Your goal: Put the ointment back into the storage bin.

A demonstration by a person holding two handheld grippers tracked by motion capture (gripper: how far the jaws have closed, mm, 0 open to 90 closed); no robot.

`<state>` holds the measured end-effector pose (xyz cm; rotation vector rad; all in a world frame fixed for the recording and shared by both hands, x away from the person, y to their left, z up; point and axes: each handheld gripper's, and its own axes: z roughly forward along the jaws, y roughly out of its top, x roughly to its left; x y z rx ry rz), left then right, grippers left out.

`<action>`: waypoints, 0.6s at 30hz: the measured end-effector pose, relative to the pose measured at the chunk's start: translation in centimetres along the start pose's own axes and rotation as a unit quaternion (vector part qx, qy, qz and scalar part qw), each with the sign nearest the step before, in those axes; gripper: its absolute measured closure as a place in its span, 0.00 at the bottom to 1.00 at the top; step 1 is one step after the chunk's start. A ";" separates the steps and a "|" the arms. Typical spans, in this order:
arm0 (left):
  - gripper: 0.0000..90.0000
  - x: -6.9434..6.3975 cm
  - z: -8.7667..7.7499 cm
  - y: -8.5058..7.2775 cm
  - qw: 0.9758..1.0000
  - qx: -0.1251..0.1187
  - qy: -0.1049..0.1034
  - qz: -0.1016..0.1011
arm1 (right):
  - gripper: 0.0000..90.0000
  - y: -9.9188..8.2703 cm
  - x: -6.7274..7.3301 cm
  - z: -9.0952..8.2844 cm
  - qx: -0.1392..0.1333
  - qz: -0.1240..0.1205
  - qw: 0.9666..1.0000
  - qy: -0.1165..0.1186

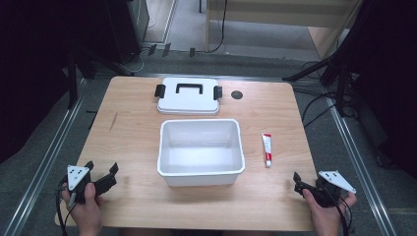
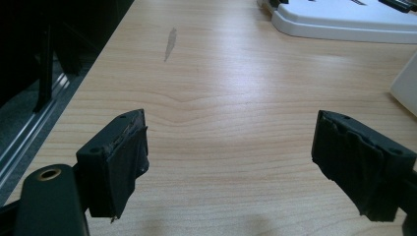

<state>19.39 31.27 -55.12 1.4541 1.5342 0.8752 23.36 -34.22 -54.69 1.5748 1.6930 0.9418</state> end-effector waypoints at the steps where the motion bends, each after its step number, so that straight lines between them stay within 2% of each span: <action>1: 0.16 0.0 0.0 0.0 1.000 0.001 0.000 0.000 | 0.07 0.0 0.1 0.0 0.000 -0.004 1.000 -0.001; 4: 0.16 0.0 0.0 0.0 1.000 0.000 0.000 0.000 | 0.07 0.1 0.4 0.2 0.008 -0.016 1.000 -0.010; 7: 0.16 0.0 0.0 0.0 1.000 0.000 0.000 0.002 | 0.07 0.4 0.7 0.6 0.031 -0.017 0.999 -0.021; 11: 0.16 0.0 -0.1 0.0 1.000 -0.002 0.001 0.001 | 0.13 1.4 1.1 0.7 0.052 -0.023 0.998 -0.024; 15: 0.16 0.0 -0.1 0.0 1.000 -0.003 0.002 -0.002 | 0.15 3.0 1.5 0.6 0.067 -0.027 0.997 0.001; 18: 0.16 0.0 -0.1 0.0 1.000 -0.003 0.003 -0.003 | 0.16 4.4 2.1 0.7 0.095 -0.043 0.994 0.015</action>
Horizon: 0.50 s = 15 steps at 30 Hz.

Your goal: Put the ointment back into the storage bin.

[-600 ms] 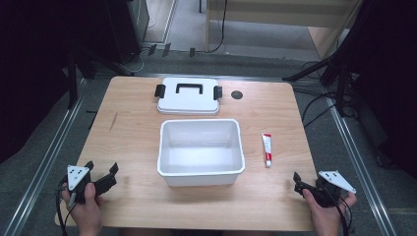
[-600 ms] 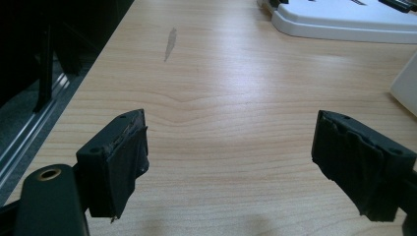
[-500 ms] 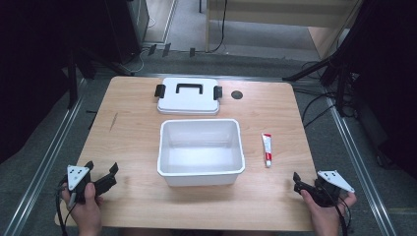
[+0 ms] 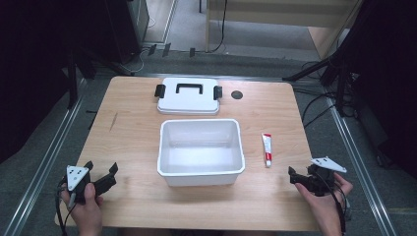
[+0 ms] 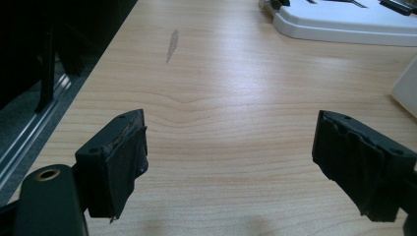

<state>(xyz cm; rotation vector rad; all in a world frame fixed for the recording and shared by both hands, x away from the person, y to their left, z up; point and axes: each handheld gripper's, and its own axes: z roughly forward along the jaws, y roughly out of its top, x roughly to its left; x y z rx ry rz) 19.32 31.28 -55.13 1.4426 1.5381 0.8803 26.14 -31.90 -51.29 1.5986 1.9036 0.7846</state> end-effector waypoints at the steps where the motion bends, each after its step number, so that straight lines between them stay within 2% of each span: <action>1: 0.16 0.0 0.0 0.0 1.000 0.000 0.000 -0.001 | 0.16 0.5 0.2 0.0 0.011 -0.004 1.000 0.003; 7: 0.16 0.1 0.0 0.0 1.000 0.002 -0.004 -0.007 | 0.23 3.7 1.2 0.4 0.069 -0.031 0.997 0.008; 9: 0.16 0.1 0.0 0.0 1.000 0.001 -0.005 -0.006 | 0.23 4.6 1.5 0.9 0.097 -0.036 0.995 0.013; 11: 0.16 0.1 0.0 0.0 1.000 0.000 -0.006 -0.005 | 0.29 5.4 1.8 1.5 0.130 -0.037 0.991 0.014; 15: 0.16 0.0 0.0 0.0 1.000 0.000 -0.007 -0.001 | 0.35 6.9 2.4 2.5 0.175 -0.048 0.983 0.020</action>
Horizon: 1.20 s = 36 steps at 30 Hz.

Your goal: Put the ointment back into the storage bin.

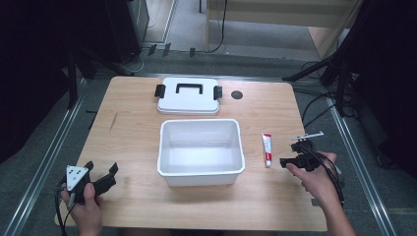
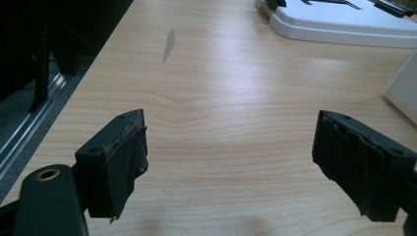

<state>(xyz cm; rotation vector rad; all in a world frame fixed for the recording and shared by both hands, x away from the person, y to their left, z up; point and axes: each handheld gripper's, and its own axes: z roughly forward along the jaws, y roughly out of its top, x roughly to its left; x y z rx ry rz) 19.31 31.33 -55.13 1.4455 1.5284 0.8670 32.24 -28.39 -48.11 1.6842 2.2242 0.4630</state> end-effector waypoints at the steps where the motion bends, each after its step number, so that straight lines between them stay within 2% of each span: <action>1: 0.16 0.0 0.0 0.0 1.000 0.001 0.001 0.001 | 0.36 0.4 0.1 0.1 0.013 -0.001 1.000 0.004; 6: 0.16 0.0 0.0 0.0 1.000 0.001 -0.002 -0.003 | 0.45 2.4 0.8 0.9 0.077 -0.012 0.997 0.013; 8: 0.16 0.1 0.0 0.0 1.000 0.003 -0.002 -0.003 | 0.51 3.2 1.1 1.2 0.099 -0.012 0.995 0.027; 11: 0.16 0.0 0.1 0.0 1.000 0.004 0.000 -0.002 | 0.57 4.4 1.7 1.6 0.127 -0.001 0.991 0.045; 17: 0.16 0.1 0.0 0.0 1.000 0.004 -0.002 -0.006 | 0.61 6.2 2.7 2.7 0.175 0.021 0.982 0.068; 22: 0.16 0.1 0.1 0.0 1.000 0.003 -0.003 -0.009 | 0.68 7.2 3.3 3.9 0.201 0.028 0.977 0.060; 25: 0.16 0.2 0.1 0.0 1.000 0.003 -0.004 -0.010 | 0.72 7.8 3.5 4.6 0.210 0.046 0.975 0.062; 31: 0.16 0.2 0.1 0.1 1.000 0.005 -0.005 -0.011 | 0.74 8.5 3.7 5.7 0.219 0.044 0.973 0.053; 33: 0.16 0.2 0.1 0.1 1.000 0.005 -0.006 -0.011 | 0.76 8.6 3.8 5.9 0.221 0.048 0.973 0.050; 36: 0.16 0.2 0.1 0.1 1.000 0.005 -0.006 -0.011 | 0.80 8.7 4.0 6.3 0.230 0.041 0.971 0.048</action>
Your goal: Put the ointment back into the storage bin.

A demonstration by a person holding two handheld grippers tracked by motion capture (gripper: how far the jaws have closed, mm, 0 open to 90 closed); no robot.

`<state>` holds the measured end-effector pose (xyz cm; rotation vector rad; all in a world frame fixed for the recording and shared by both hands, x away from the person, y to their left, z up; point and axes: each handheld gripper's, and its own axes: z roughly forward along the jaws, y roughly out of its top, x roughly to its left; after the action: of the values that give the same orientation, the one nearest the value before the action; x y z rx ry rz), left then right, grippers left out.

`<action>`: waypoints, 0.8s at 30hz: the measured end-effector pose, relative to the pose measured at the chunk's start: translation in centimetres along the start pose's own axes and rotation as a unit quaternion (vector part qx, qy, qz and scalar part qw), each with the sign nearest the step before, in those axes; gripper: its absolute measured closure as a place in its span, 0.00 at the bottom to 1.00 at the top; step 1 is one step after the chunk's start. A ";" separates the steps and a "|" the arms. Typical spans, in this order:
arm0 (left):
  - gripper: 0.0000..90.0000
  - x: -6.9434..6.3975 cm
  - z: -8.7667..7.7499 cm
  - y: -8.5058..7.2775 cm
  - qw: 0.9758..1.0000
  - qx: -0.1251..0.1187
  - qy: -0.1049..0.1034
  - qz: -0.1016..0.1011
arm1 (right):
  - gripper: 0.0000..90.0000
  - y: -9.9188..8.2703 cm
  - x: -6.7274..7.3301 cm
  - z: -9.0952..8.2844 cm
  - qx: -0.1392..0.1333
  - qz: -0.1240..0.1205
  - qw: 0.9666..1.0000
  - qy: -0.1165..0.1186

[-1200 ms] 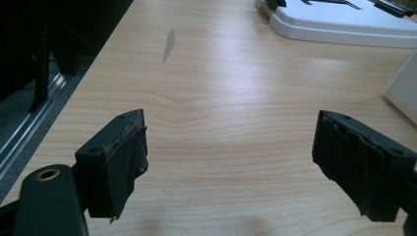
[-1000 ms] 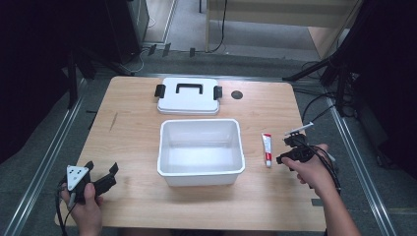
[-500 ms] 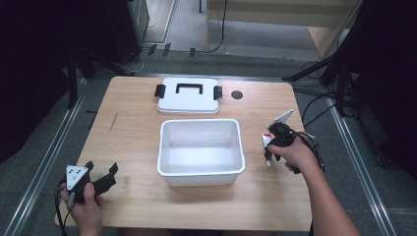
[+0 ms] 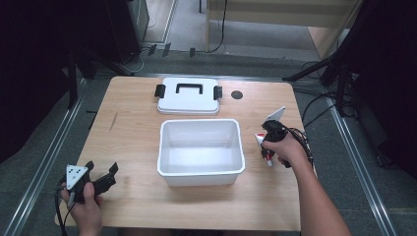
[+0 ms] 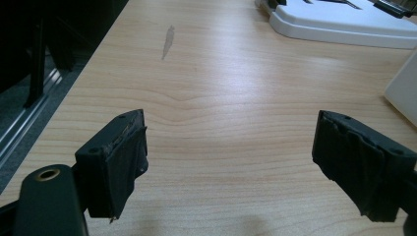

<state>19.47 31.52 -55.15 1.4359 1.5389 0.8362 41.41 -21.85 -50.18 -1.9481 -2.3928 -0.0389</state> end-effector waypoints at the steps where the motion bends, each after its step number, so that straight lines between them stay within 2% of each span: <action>1: 0.16 0.0 0.0 0.0 1.000 0.000 0.000 0.000 | 0.80 0.0 0.1 0.0 -0.001 -0.002 1.000 0.000; 3: 0.16 0.0 0.0 0.0 1.000 0.000 0.000 0.000 | 0.80 0.0 0.2 0.0 -0.002 -0.013 1.000 -0.003; 8: 0.16 0.0 0.0 0.0 1.000 0.000 0.000 -0.001 | 0.81 -0.1 0.6 -0.5 -0.004 -0.022 1.000 0.000; 15: 0.16 0.0 0.0 0.0 1.000 0.000 -0.001 -0.001 | 0.81 -0.2 1.0 -3.3 -0.017 -0.046 0.999 0.016; 19: 0.16 0.0 0.0 0.0 1.000 0.003 -0.001 0.000 | 0.81 -0.1 1.2 -4.8 -0.013 -0.050 0.998 0.029; 24: 0.16 0.0 0.0 0.0 1.000 0.003 -0.001 0.000 | 0.81 0.1 2.0 -6.8 -0.016 -0.067 0.997 0.025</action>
<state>19.52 31.55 -55.15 1.4404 1.5400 0.8312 41.28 -20.24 -43.30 -1.7736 -2.5020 -0.1307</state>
